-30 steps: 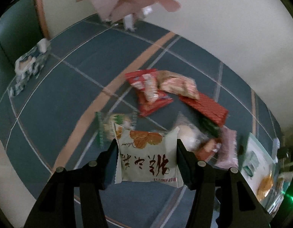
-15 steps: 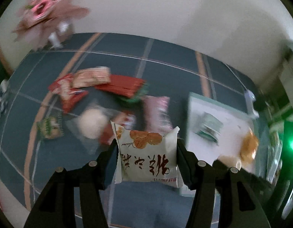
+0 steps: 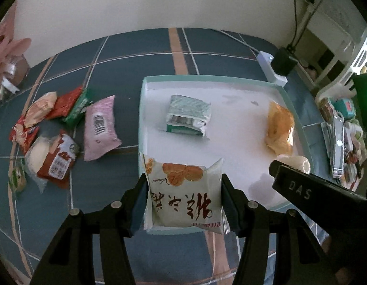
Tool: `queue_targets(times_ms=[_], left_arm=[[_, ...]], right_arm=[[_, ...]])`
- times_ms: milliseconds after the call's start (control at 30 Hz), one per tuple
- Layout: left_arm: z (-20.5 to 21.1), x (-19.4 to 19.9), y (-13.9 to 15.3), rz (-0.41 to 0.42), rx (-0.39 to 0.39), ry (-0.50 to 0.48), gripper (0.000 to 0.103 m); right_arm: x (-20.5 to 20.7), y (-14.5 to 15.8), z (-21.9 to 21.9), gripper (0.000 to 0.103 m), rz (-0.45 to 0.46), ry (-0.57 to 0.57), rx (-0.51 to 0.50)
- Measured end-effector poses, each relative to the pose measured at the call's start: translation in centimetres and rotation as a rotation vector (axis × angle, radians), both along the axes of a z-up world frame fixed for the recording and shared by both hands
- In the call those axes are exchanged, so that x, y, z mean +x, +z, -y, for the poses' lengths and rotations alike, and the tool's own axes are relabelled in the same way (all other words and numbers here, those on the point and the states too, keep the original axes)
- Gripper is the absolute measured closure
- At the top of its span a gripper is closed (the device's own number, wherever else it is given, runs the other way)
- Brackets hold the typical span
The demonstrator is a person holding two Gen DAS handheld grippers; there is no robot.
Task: Organize snacks
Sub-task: 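Carry bun and pastry pack to the white tray and release them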
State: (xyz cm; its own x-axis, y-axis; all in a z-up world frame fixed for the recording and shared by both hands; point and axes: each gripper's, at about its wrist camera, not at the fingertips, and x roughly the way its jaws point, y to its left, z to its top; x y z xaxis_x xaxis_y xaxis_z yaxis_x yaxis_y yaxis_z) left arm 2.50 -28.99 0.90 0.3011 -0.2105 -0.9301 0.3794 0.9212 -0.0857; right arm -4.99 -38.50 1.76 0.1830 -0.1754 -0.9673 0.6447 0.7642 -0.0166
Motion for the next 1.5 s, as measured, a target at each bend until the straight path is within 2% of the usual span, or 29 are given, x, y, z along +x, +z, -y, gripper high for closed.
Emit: queue_targets(times_ms=[233,500,667,1067,1200,1267,1300,1500], left_arm=[[1.1,0.4,-1.6,0.001,0.034,-0.022,0.044],[1.9,1.1,-4.9,-0.043,0.072,-0.038,0.044],[2.0,1.2,-6.3,-0.077,0.07,-0.038,0.044],[2.7,0.6,-6.7,-0.045,0.1,-0.067,0.043],[2.8,0.3,-6.7,-0.048,0.093,-0.077,0.035],[2.8,0.4,-6.8,-0.056,0.09,-0.072,0.028],[2.7,0.5,-6.9,-0.058,0.09,-0.068,0.026],[2.4,0.7,-6.7,-0.083,0.058,-0.068,0.02]], right_arm=[[0.1,-1.3,0.8,0.053,-0.023,-0.007,0.022],[0.2,-3.7,1.4,0.053,-0.082,-0.019,0.066],[0.3,-5.1,1.8,0.053,-0.109,-0.035,0.09],[1.0,-5.7,1.0,0.053,-0.126,-0.034,0.077],[1.3,-5.8,1.0,0.052,-0.13,-0.037,0.077],[1.3,-5.8,0.9,0.044,-0.14,-0.041,0.076],[1.5,-6.0,0.9,0.035,-0.151,-0.041,0.079],[1.7,-5.8,1.0,0.03,-0.158,-0.044,0.074]])
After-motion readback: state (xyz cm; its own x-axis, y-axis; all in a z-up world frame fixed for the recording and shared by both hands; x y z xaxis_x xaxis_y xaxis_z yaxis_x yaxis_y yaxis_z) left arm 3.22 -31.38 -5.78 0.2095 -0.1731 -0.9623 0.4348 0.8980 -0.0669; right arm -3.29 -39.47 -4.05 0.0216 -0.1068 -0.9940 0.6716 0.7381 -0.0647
